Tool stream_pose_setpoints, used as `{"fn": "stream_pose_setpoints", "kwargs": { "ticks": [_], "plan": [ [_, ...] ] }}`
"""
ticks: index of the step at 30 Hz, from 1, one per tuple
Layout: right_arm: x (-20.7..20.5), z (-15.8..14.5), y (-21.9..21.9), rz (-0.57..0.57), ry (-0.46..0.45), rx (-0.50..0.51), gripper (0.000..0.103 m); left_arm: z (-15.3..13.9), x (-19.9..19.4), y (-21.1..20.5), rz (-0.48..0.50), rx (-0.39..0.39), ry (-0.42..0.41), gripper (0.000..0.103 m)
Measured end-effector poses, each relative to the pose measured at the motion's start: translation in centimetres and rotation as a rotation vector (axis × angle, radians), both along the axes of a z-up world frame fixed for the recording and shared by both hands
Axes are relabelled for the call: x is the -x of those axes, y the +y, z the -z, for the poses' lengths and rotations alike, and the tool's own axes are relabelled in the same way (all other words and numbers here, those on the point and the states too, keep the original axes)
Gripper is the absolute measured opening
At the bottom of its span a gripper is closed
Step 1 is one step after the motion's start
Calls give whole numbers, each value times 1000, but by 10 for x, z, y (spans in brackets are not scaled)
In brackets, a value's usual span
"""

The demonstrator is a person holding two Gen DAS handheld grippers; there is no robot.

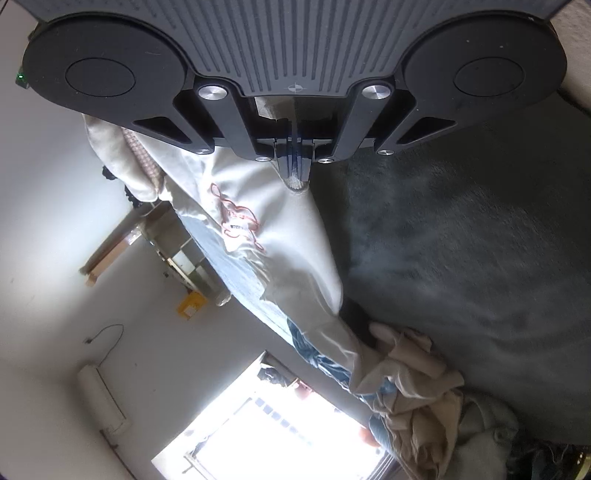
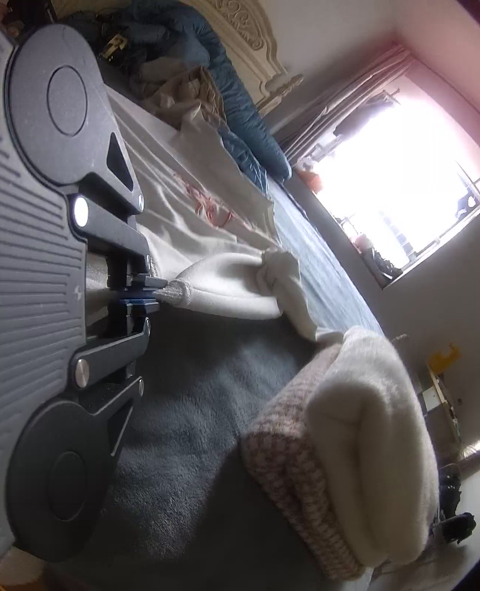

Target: Fold clothes

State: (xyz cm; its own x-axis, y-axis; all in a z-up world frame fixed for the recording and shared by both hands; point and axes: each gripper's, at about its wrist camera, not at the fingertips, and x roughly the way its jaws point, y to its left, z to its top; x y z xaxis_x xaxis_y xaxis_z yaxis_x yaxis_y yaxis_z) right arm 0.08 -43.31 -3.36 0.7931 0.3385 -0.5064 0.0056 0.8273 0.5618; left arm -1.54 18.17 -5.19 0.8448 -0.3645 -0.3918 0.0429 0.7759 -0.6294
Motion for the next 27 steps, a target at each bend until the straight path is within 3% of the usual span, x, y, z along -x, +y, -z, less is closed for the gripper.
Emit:
{"fn": "stream_pose_setpoints", "kwargs": {
  "ticks": [2,8,9,11,13,16,19,23,27],
  "plan": [
    [10,-7,3,-13,-7,-29,5,4,-1,3,-10,-29,19,0],
    [4,33,8,3,110,61,9,45,-26,12,17,-68,189,1],
    [2,24,8,-1,89,72,12,43,-24,14,10,-64,187,2],
    [-3,6,7,-11,45,95,32,32,-17,19,-8,-76,151,2],
    [-8,-12,6,-20,2,117,42,15,-11,24,-40,-119,102,12],
    [-15,-40,5,-33,-64,151,42,-8,-15,18,-50,-184,47,17],
    [-25,-66,5,-48,-125,172,47,-23,-44,-12,46,-225,-6,19],
    [-113,-67,22,-98,-84,21,57,-20,-103,-79,241,-213,-41,20],
    [-200,-47,35,-53,45,-73,60,-10,-163,-146,372,-227,-44,21]
  ]
}}
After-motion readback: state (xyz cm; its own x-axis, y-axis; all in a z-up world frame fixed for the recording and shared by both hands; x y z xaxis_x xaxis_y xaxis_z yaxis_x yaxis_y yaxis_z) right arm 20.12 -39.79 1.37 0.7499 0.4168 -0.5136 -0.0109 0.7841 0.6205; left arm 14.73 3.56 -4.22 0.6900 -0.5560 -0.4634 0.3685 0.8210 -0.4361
